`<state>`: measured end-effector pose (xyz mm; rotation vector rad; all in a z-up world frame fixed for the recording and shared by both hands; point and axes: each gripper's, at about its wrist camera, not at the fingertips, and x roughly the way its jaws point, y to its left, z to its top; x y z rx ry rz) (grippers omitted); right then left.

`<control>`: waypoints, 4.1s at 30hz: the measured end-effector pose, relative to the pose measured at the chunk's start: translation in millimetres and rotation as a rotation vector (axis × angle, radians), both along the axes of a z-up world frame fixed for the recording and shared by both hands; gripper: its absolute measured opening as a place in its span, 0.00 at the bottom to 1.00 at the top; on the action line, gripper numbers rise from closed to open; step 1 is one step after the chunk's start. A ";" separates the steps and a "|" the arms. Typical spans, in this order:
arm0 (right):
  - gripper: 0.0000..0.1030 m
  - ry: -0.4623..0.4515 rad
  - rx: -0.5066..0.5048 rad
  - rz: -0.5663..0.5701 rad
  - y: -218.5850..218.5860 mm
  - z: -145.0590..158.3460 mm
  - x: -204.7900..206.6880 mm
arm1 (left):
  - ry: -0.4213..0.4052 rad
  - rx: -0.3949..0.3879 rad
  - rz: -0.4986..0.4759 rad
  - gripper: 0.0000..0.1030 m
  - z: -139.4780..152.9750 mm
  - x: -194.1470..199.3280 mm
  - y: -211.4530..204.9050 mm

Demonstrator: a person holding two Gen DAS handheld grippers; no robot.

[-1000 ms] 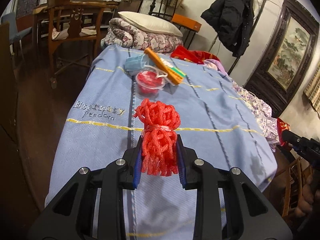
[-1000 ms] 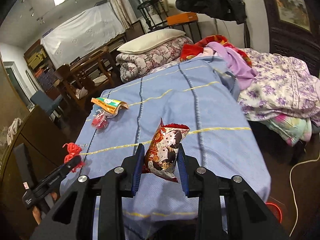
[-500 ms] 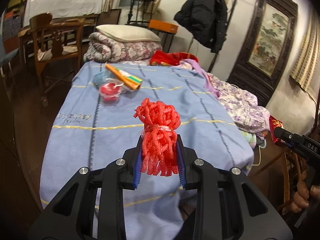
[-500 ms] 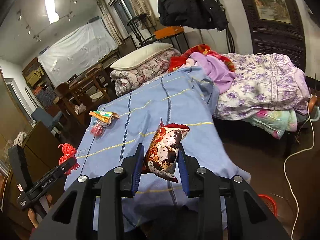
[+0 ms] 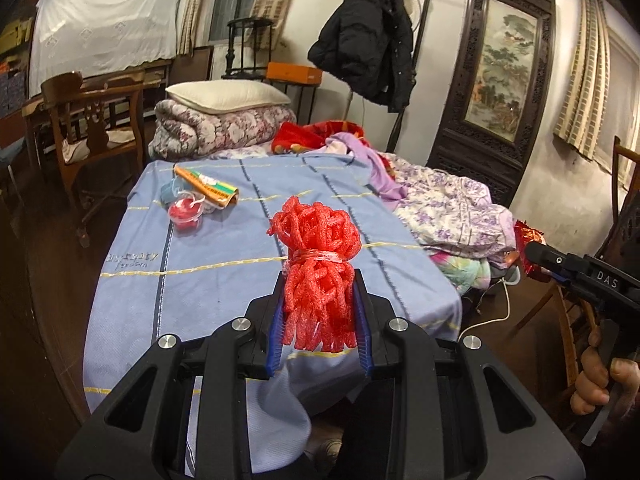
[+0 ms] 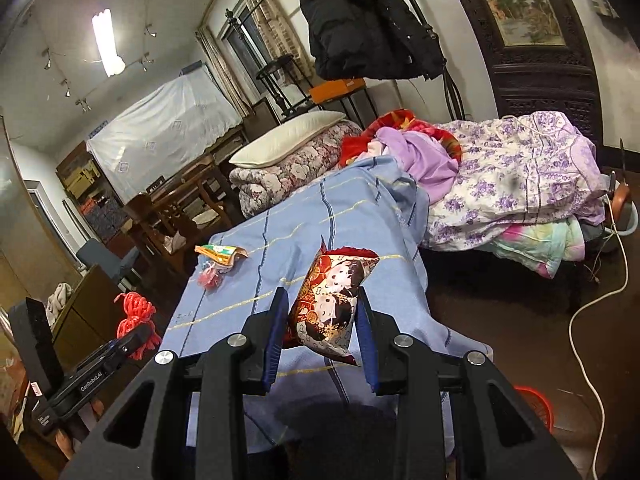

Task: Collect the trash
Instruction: 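Carry the netting and snack wrapper with both tools to the red wastebasket, then open both tools to drop the netting and wrapper into the wastebasket, then move both tools back over the sheet toward the remaining trash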

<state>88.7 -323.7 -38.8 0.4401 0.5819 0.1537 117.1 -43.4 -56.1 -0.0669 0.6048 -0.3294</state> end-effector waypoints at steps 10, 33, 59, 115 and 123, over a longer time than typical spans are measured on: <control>0.32 -0.058 0.007 -0.001 -16.6 18.3 -42.3 | -0.079 -0.001 -0.024 0.30 22.4 -48.4 -11.3; 0.34 -0.141 -0.075 -0.023 -22.5 46.5 -87.0 | -0.142 -0.007 -0.087 0.30 31.7 -98.1 -14.7; 0.67 0.483 0.085 -0.227 -137.1 -168.6 -27.9 | 0.132 0.074 -0.311 0.30 -49.4 -8.7 -118.1; 0.79 0.245 -0.062 -0.053 -2.6 -73.3 45.1 | 0.213 0.073 -0.092 0.83 -70.2 78.0 -52.5; 0.79 0.154 -0.213 0.006 78.1 -87.5 88.1 | 0.223 0.053 0.159 0.83 -64.3 125.2 52.5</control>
